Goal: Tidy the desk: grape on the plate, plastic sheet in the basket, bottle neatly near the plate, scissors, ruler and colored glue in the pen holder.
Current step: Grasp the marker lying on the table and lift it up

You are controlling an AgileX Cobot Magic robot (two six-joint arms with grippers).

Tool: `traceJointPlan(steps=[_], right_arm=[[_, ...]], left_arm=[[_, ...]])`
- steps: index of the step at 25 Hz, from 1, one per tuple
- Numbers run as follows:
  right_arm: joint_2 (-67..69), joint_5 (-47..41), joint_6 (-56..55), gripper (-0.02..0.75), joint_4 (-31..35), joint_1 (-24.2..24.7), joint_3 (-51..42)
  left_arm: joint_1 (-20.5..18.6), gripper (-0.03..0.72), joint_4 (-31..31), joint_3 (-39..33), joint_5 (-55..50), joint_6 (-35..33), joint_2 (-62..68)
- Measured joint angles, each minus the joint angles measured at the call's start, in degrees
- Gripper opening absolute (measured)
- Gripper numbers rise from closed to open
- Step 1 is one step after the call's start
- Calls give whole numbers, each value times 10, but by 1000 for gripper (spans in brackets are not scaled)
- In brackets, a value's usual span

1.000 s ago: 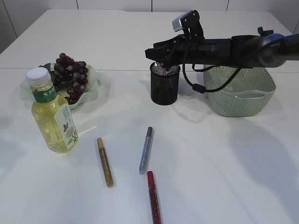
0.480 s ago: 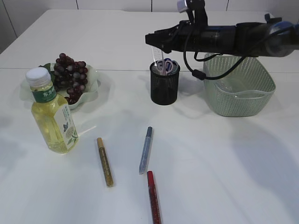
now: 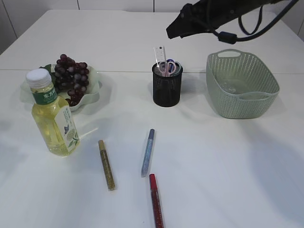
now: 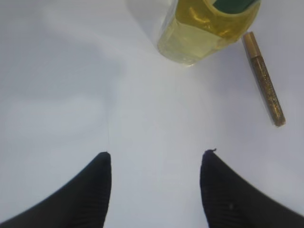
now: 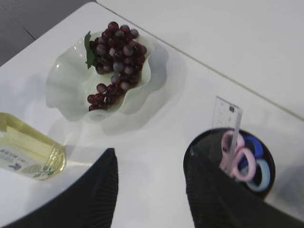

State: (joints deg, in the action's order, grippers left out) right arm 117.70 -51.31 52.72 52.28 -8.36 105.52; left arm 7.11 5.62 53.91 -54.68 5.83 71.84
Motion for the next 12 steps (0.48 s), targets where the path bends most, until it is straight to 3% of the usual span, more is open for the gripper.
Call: traceJointPlan(steps=[2,7,12], right_arm=[[-28,-31,-61,377,-57,-5,0],[-77,-113,-180,377,-123,-21,0],[-104,-182,-305,377,-255,-49,-9]], left_arm=[[0,435,0,0,0,0,0],[0,435,0,0,-7,0,0],[0,435,0,0,-11,0,0]])
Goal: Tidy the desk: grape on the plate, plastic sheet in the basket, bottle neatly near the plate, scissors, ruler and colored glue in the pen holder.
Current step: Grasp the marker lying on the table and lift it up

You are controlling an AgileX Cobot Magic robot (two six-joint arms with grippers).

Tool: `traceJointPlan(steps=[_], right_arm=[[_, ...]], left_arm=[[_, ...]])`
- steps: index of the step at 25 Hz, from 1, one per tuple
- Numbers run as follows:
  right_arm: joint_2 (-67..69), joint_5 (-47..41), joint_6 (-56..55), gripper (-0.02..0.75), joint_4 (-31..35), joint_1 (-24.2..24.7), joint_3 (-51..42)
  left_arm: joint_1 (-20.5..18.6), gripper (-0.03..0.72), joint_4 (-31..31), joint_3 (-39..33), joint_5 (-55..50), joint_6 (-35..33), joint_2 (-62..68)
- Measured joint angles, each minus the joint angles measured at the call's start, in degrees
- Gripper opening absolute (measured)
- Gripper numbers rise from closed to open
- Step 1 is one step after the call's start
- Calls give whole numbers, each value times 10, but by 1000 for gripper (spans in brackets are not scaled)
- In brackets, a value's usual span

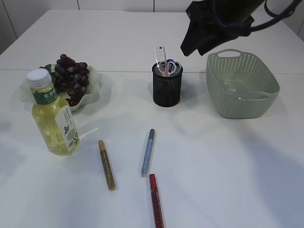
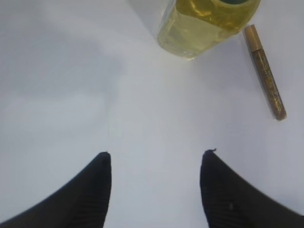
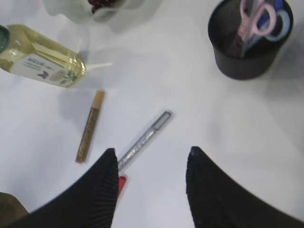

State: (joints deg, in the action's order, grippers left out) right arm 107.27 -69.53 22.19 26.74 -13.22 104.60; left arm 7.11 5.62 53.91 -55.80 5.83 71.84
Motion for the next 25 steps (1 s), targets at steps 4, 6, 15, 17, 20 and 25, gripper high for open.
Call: traceJointPlan(steps=[4,6,15,17,20,25], right_arm=[[-21,-7,-55,377,-44,-36,-40],[-28,-8,-72,377,-54,-60,-63],[-30,2,-230,377,-128,-145,-105],[-30,14,-246,377,-131,-167,-106],[-27,27,-257,377,-112,-190,-106],[-17,59,-270,377,-30,-194,-106]], left_arm=[[0,435,0,0,-1,0,0],[0,435,0,0,-1,0,0],[0,435,0,0,-2,0,0],[0,435,0,0,-2,0,0],[0,435,0,0,-2,0,0],[0,435,-1,0,-2,0,0]])
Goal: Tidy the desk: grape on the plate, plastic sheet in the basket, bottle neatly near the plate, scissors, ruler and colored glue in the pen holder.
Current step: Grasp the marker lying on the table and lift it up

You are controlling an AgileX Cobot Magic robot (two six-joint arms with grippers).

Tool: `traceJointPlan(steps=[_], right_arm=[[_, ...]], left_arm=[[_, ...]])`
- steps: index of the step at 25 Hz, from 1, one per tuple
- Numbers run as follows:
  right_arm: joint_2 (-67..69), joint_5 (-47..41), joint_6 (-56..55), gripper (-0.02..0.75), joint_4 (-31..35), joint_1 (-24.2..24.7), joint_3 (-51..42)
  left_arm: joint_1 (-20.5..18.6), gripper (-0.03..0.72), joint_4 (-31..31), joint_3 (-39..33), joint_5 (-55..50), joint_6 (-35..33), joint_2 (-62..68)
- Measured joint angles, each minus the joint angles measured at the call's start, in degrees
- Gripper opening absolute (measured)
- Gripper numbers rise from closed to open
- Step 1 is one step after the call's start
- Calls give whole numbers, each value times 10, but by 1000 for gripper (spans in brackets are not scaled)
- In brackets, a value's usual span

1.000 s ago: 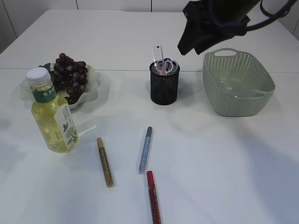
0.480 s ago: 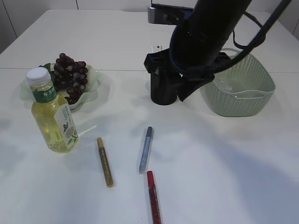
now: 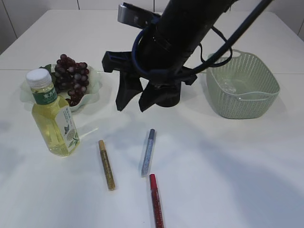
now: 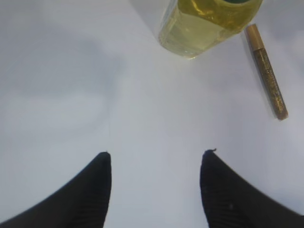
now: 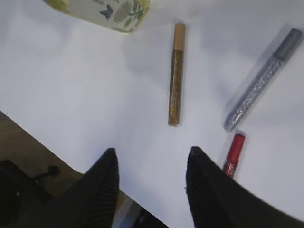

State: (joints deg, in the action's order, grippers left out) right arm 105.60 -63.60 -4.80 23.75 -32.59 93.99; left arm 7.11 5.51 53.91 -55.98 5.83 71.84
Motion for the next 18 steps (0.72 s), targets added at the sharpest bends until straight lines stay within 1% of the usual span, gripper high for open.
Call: traceJointPlan(steps=[3,5,7,12,15,18], right_arm=[[12,29,-45,377,8,0,0],[26,36,-96,377,-2,0,0],[43,43,-144,377,-28,0,0],[73,63,-260,377,-131,-4,0],[90,65,-288,377,-150,-4,10],[114,65,-295,377,-161,-14,31]], left_arm=[[0,435,0,0,0,0,0],[0,435,0,0,0,0,0],[0,435,-1,0,0,0,0],[0,435,-6,0,0,0,0],[0,435,-6,0,1,0,0],[0,435,-6,0,5,0,0]])
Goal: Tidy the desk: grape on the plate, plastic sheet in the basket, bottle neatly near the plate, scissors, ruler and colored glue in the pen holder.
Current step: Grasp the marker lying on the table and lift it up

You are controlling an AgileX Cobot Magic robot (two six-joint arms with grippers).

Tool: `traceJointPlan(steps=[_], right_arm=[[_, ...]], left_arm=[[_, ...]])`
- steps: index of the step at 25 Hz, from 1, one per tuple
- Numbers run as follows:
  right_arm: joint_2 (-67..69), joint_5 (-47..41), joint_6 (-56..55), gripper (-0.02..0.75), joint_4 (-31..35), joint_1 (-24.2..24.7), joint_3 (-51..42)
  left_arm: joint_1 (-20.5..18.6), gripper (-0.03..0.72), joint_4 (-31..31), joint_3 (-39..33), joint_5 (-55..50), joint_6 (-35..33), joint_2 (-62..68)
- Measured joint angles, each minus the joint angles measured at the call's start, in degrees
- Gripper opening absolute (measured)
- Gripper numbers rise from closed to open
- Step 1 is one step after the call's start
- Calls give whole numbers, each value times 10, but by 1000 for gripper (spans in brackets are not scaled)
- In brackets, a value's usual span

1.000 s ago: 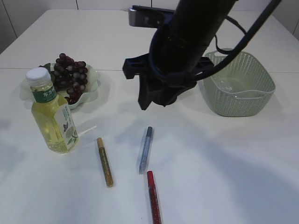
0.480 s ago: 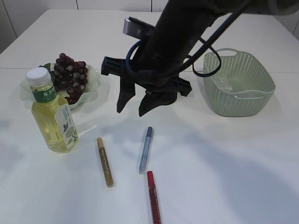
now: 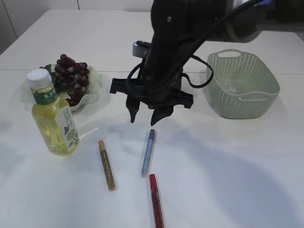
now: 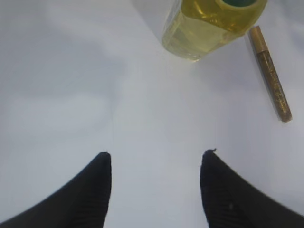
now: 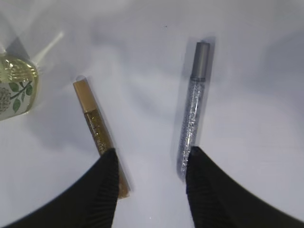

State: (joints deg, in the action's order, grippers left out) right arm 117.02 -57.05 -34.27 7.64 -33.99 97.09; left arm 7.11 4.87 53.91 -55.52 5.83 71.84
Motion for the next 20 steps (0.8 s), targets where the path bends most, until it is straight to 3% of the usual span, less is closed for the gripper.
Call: traceJointPlan(steps=[9,20], right_arm=[[99,-74,-25,377,-59,-24,99],[144,-97,-27,377,-76,-24,107]], left_arm=[[0,435,-1,0,9,0,0],[0,435,-2,0,9,0,0]])
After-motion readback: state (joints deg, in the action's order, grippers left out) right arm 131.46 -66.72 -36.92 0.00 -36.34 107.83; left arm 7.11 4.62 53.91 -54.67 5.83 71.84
